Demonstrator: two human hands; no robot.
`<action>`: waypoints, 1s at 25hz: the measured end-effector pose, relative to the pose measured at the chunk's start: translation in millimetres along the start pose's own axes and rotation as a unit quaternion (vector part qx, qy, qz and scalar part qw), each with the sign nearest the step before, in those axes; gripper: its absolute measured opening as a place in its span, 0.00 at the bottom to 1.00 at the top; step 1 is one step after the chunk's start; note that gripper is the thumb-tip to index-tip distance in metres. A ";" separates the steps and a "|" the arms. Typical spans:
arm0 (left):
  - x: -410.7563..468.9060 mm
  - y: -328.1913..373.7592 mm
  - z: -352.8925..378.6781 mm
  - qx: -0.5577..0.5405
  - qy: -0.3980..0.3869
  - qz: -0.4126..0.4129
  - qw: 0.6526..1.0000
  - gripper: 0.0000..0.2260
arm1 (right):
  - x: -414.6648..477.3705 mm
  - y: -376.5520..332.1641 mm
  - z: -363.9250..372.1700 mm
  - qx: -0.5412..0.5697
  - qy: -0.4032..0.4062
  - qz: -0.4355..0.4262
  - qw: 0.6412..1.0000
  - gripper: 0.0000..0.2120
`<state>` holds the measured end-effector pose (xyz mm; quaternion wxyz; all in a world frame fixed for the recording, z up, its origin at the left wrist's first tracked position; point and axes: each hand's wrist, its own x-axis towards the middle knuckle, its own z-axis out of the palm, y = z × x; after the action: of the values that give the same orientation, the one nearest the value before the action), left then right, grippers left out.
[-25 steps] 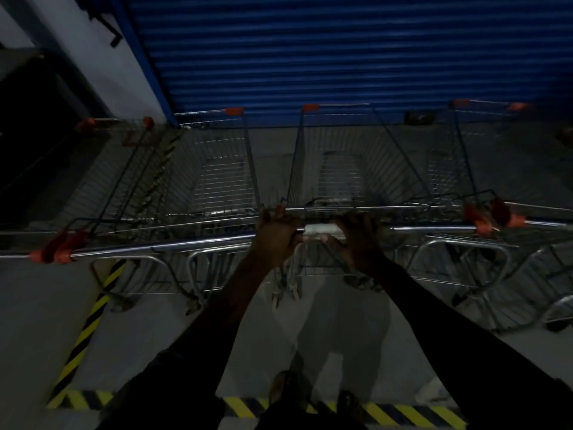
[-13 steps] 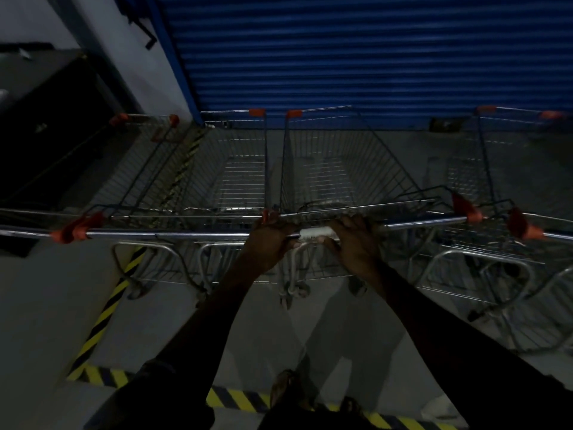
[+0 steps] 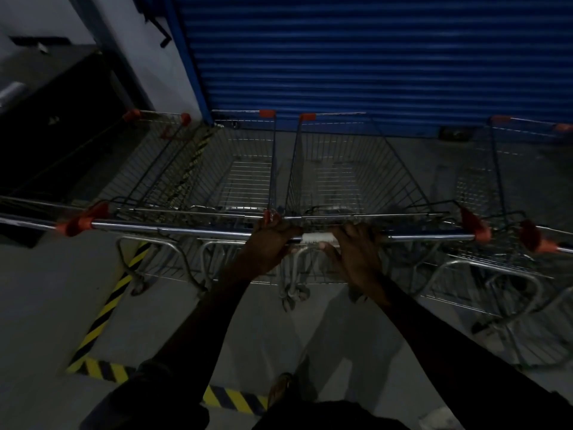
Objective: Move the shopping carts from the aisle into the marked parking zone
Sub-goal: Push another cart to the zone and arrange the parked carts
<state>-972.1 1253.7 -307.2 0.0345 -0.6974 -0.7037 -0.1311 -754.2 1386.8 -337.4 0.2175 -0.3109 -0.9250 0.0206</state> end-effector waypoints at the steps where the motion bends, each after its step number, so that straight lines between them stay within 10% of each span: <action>1: -0.2 -2.7 -2.9 -0.009 -0.004 0.010 1.000 0.29 | -0.7 -0.4 -0.1 -0.009 0.001 0.000 1.000 0.21; 6: -14.5 -28.4 -14.7 -0.079 -0.013 -0.084 0.993 0.48 | 1.9 -3.3 -0.4 0.000 0.022 0.019 1.000 0.26; 25: -24.2 -56.9 -12.8 -0.173 -0.033 -0.066 0.982 0.37 | 32.9 -50.7 3.4 0.036 0.004 0.052 0.998 0.23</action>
<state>-1029.6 1227.6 -308.3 -0.1186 -0.6490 -0.7156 -0.2295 -807.7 1365.5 -318.8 0.2310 -0.3504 -0.9054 0.0643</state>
